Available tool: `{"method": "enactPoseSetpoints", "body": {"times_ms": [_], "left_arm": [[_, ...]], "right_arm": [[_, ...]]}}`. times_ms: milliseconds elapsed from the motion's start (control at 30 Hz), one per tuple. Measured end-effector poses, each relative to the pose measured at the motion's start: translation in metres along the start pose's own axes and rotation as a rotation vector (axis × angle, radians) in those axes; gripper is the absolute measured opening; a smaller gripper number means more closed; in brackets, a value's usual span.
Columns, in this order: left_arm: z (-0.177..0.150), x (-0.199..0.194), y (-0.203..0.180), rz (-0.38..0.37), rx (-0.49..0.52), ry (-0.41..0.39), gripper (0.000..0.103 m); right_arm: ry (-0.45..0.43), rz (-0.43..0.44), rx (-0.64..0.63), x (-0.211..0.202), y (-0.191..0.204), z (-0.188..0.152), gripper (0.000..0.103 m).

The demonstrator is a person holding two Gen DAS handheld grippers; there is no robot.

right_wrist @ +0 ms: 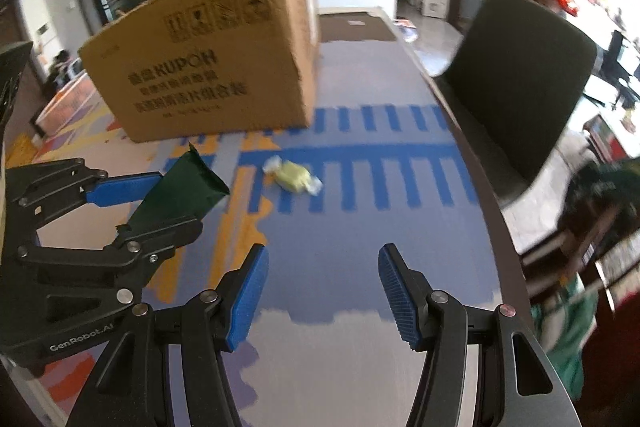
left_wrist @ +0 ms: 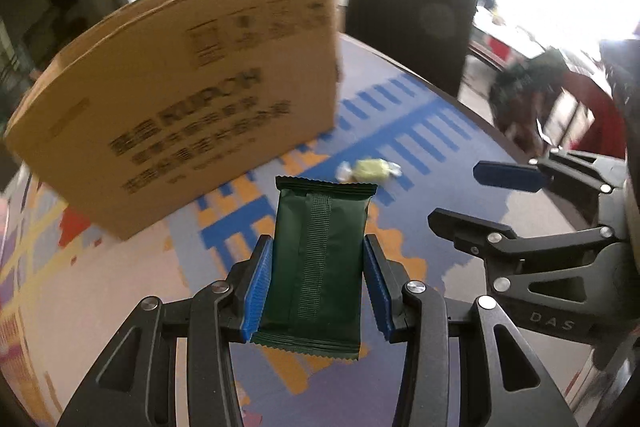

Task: Organize snacks
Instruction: 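Grasp the dark green pack with the left tool while the right grasps the pale green candy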

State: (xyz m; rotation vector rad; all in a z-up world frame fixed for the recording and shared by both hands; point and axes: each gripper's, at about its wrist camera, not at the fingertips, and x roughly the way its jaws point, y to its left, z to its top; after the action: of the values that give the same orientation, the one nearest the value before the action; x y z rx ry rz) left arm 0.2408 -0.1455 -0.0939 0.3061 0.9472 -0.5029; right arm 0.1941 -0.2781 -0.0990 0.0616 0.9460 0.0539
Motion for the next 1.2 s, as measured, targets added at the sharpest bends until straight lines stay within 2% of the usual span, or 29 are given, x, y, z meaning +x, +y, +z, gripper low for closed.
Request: {"method": "enactPoseSetpoints", "body": {"times_ms": [233,500,700,767,833,967,1033,1200], "left_arm": [[0.004,-0.001,0.021,0.021,-0.166,-0.014,0.044],[0.002,0.010,0.039,0.001,-0.281,0.017,0.044],[-0.005,0.017,0.050,0.016,-0.309,0.047,0.044],[-0.006,0.019,0.054,0.015,-0.324,0.055,0.044],[-0.006,0.021,0.056,0.021,-0.332,0.058,0.044],[-0.005,0.023,0.055,0.022,-0.333,0.060,0.044],[-0.005,0.023,0.055,0.025,-0.336,0.061,0.044],[-0.008,0.015,0.058,0.028,-0.344,0.046,0.044]], "right_arm": [[0.043,0.085,-0.064,0.025,0.003,0.030,0.058],[0.076,0.069,-0.145,0.049,0.015,0.048,0.057],[0.089,0.044,-0.163,0.061,0.017,0.052,0.054],[0.089,0.037,-0.164,0.063,0.020,0.052,0.052],[0.092,0.032,-0.163,0.067,0.022,0.053,0.044],[0.088,0.024,-0.173,0.068,0.025,0.052,0.039],[0.082,0.020,-0.175,0.067,0.026,0.051,0.032],[0.069,0.018,-0.162,0.061,0.030,0.043,0.026]]}}
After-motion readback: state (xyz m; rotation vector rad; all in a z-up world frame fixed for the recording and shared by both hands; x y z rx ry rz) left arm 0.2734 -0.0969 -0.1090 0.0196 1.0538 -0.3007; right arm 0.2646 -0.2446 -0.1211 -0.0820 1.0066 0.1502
